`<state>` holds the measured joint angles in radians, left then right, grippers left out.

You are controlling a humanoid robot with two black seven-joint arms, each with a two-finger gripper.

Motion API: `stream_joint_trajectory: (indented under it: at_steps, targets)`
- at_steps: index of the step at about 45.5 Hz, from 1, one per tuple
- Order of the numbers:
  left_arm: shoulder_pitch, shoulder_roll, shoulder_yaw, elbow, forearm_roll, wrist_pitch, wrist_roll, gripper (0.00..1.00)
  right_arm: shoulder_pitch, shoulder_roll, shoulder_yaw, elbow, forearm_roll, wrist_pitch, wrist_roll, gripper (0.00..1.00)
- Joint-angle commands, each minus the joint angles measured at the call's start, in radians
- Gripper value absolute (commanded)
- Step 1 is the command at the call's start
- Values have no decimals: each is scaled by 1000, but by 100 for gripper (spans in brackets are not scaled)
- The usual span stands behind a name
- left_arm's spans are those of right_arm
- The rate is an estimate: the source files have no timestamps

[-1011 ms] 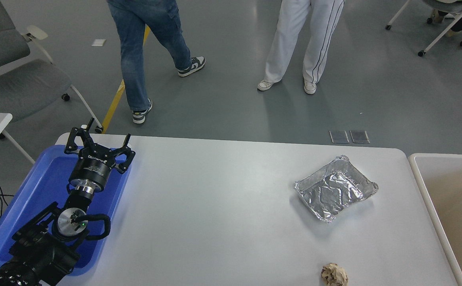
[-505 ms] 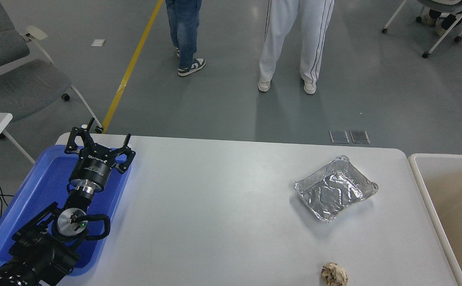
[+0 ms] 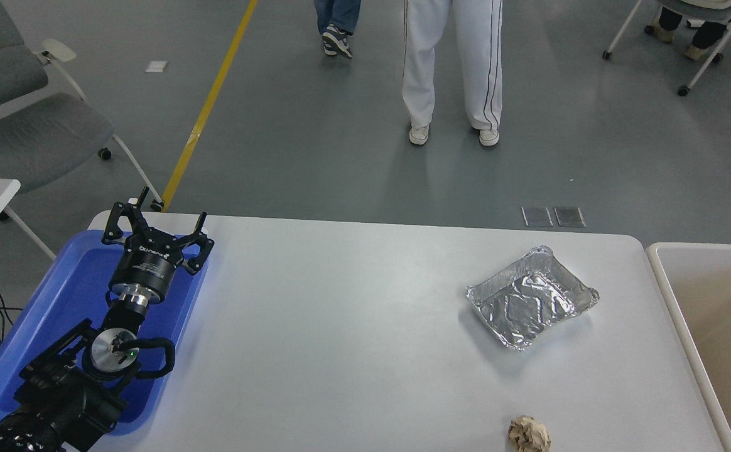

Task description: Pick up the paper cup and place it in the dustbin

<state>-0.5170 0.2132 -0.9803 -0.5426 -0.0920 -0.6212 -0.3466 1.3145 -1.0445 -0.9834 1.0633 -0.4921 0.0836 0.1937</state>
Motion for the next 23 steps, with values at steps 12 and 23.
stream_joint_trajectory:
  at_steps: [12, 23]
  targets:
    - [0, 0, 0, 0, 0, 0, 0, 100, 451, 103, -327, 55, 10, 444, 0, 100]
    - [0, 0, 0, 0, 0, 0, 0, 100, 519, 173, -333, 58, 9, 620, 0, 100]
